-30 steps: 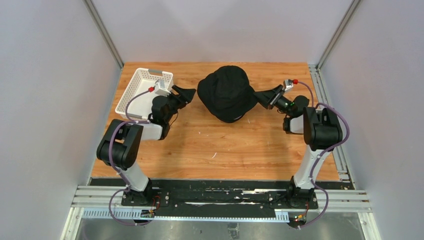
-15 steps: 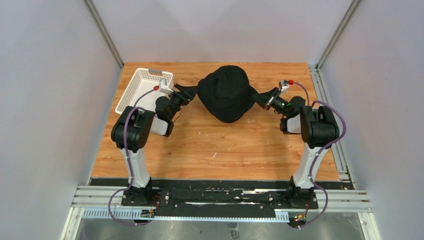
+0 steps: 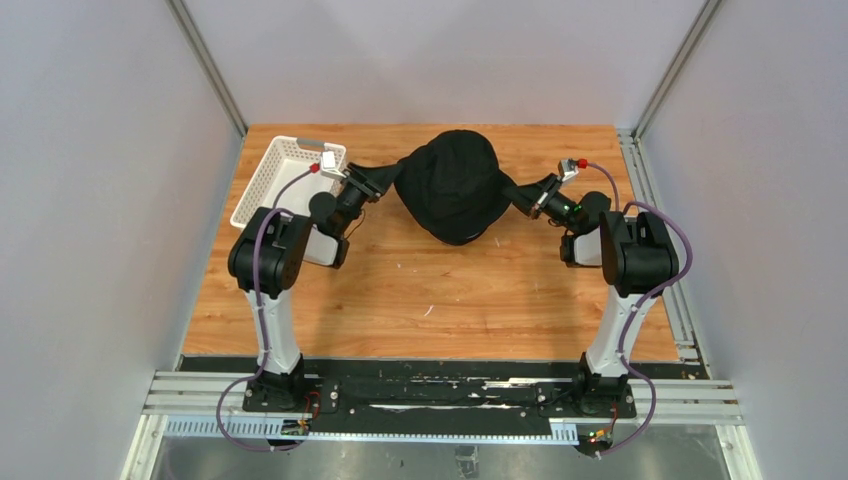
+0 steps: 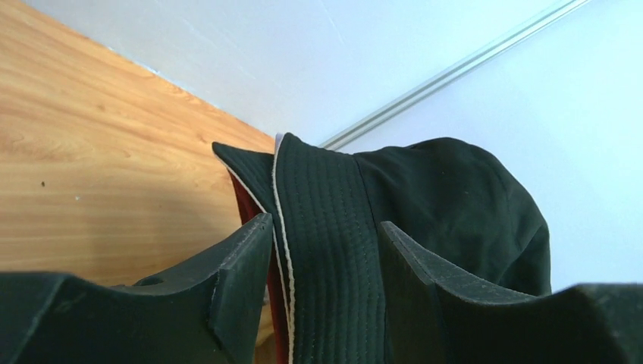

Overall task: Stack the hats
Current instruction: Stack the hat on the hat.

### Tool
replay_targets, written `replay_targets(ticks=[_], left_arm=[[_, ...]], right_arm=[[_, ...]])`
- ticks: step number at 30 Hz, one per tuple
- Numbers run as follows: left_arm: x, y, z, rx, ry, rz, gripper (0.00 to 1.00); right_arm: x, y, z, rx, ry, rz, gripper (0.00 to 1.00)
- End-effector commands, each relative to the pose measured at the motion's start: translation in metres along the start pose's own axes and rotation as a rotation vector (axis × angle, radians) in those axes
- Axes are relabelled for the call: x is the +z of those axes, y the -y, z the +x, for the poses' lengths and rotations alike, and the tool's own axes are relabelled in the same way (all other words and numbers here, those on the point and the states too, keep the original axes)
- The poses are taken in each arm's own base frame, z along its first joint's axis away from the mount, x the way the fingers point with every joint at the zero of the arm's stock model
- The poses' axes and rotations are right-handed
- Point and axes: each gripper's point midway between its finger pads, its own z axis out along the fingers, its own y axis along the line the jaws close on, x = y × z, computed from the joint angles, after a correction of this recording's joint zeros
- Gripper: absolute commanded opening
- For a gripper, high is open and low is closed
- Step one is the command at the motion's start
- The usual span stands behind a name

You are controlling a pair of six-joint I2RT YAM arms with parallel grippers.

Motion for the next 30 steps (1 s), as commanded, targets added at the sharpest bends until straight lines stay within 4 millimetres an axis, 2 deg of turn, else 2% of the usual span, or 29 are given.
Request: replay_targets(ticks=[1, 7, 8, 11, 16, 20, 27, 30], left_arm=[[0.007, 0.025, -0.002, 0.008, -0.029, 0.114, 0.54], [0.005, 0.025, 0.001, 0.010, -0.043, 0.120, 0.40], [0.005, 0.026, 0.001, 0.009, -0.047, 0.124, 0.40], [0.005, 0.024, 0.003, 0.004, -0.056, 0.123, 0.50], [0.005, 0.015, 0.009, -0.008, -0.071, 0.108, 0.57], [0.005, 0.010, 0.014, -0.023, -0.085, 0.101, 0.58], [0.006, 0.013, 0.013, -0.018, -0.087, 0.111, 0.58], [0.006, 0.016, 0.011, -0.016, -0.085, 0.117, 0.51]], right_arm=[[0.007, -0.010, 0.002, -0.046, -0.022, -0.040, 0.01], [0.007, -0.012, 0.000, -0.053, -0.021, -0.043, 0.01], [0.007, -0.012, 0.000, -0.052, -0.022, -0.043, 0.01], [0.007, -0.012, 0.001, -0.052, -0.022, -0.043, 0.01], [0.007, -0.012, 0.001, -0.054, -0.023, -0.046, 0.01], [0.007, -0.013, 0.000, -0.054, -0.021, -0.047, 0.01], [0.007, -0.012, 0.000, -0.051, -0.022, -0.047, 0.01], [0.007, -0.011, 0.000, -0.054, -0.022, -0.047, 0.01]])
